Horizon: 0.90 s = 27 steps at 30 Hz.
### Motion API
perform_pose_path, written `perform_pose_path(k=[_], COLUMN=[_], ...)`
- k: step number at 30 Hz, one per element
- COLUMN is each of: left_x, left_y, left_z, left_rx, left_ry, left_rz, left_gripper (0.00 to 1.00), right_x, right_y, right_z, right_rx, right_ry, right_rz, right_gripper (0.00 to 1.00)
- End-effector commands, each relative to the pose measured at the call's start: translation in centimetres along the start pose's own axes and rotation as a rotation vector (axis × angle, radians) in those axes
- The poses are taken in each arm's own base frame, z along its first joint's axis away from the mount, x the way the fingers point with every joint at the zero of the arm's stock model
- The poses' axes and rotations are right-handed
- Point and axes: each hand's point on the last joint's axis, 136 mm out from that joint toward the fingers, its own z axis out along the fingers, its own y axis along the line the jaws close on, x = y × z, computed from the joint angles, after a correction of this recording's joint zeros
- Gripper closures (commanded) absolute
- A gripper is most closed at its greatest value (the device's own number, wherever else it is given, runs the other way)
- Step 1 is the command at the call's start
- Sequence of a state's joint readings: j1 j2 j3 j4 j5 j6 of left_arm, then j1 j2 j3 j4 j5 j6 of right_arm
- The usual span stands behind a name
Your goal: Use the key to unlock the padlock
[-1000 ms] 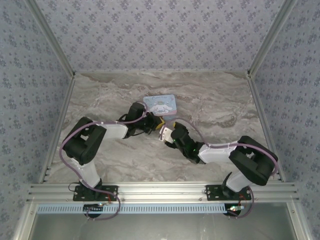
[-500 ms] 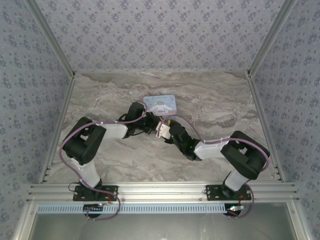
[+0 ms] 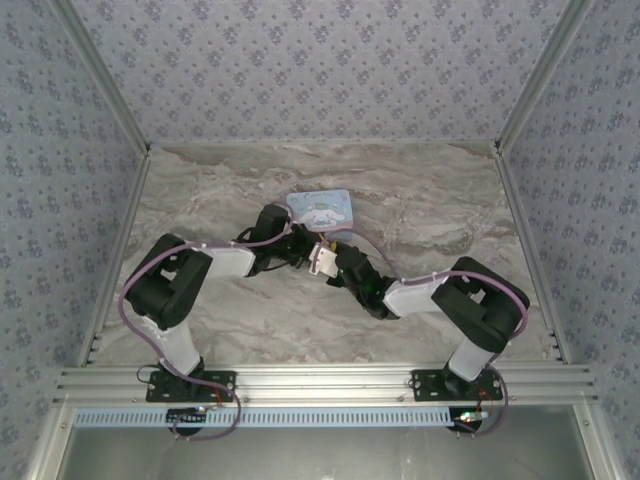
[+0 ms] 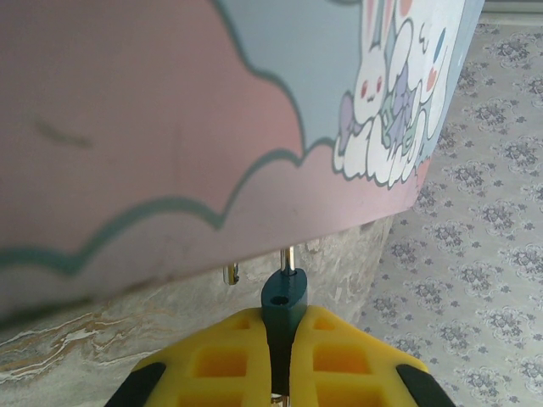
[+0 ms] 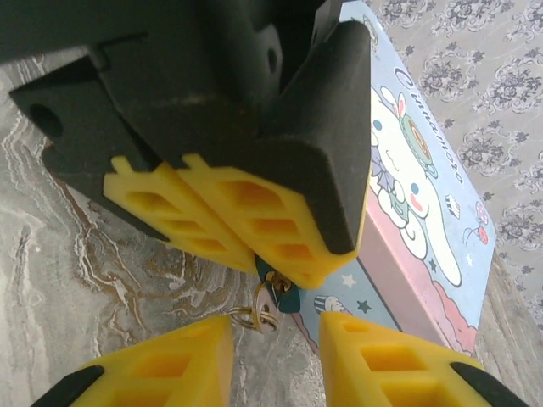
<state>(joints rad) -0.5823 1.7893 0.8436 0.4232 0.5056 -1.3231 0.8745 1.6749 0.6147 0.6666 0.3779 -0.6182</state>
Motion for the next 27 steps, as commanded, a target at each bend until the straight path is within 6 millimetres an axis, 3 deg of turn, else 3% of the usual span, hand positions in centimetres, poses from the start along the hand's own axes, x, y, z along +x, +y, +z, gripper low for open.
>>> perform_pose_path(k=[1,7,12,14,21,27], left_x=[0.4,0.5,0.5,0.4,0.0,-0.8], left_y=[-1.7,-1.7,-1.6,-1.7,-2.1,-2.2], left_z=[-0.3,-0.2,-0.2,-0.3,-1.0,-2.8], left_rx=[0.048,0.049,0.049,0.051,0.052,0.035], left_ry=[0.031,0.037,0.036,0.033,0.011,-0.028], left_rz=[-0.014,-0.016,-0.016,-0.017,-0.001,0.016], left_gripper=[1.00,1.00,1.00,0.99,0.87,0.64], right_x=[-0.9,-0.9,-0.7,-0.4,0.2,0.7], right_y=[-0.6,-0.9,-1.0,-0.8,-0.9,-0.5], right_z=[0.6,1.1,1.2,1.2,0.9,0.9], right_rx=[0.024,0.034,0.035,0.030,0.024,0.008], right_ry=[-0.024,-0.020,-0.011,-0.002,0.010,0.026], right_rz=[0.044,0.085,0.105,0.110,0.158,0.230], right_gripper=[0.72,0.82,0.99,1.00,1.00,1.00])
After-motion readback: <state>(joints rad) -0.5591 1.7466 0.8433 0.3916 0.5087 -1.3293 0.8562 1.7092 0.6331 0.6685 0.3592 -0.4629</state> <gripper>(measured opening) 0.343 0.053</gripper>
